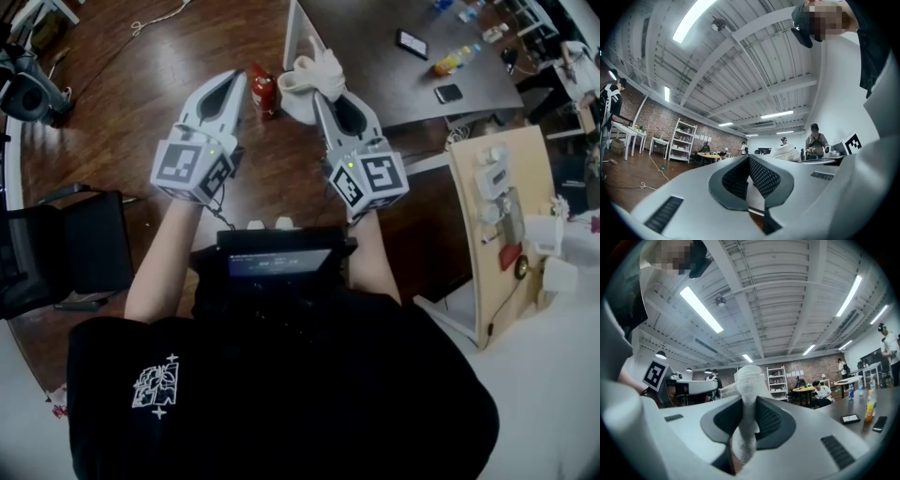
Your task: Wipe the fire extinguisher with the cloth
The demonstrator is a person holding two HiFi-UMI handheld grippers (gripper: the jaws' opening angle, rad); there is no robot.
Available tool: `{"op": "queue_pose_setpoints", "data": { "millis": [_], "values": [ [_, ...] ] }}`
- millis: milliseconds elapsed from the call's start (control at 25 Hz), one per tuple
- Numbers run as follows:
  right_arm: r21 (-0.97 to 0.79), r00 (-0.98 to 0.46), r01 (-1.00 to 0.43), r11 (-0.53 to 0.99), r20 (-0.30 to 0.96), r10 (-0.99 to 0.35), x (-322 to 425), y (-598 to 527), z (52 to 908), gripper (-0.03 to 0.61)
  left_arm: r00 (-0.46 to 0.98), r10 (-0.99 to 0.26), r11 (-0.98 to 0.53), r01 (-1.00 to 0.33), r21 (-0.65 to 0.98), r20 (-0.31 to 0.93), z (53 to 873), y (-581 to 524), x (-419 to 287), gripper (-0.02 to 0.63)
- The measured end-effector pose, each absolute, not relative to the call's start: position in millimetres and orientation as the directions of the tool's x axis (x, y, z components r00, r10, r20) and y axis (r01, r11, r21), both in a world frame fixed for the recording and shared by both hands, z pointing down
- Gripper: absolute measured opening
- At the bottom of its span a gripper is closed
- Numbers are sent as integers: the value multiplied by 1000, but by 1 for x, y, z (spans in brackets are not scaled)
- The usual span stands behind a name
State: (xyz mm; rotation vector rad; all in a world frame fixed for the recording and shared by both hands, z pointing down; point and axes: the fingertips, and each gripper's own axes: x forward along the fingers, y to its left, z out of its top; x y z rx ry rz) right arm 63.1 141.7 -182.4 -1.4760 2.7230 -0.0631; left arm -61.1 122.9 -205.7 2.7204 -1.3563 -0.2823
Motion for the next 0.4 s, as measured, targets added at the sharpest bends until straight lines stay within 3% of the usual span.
{"op": "queue_pose_setpoints", "data": {
  "millis": [400],
  "values": [
    [-68, -545, -837, 544, -6, -839, 85, 120, -181, 87, 592, -800, -599, -784, 163, -95, -204, 101, -39, 2]
  ]
}}
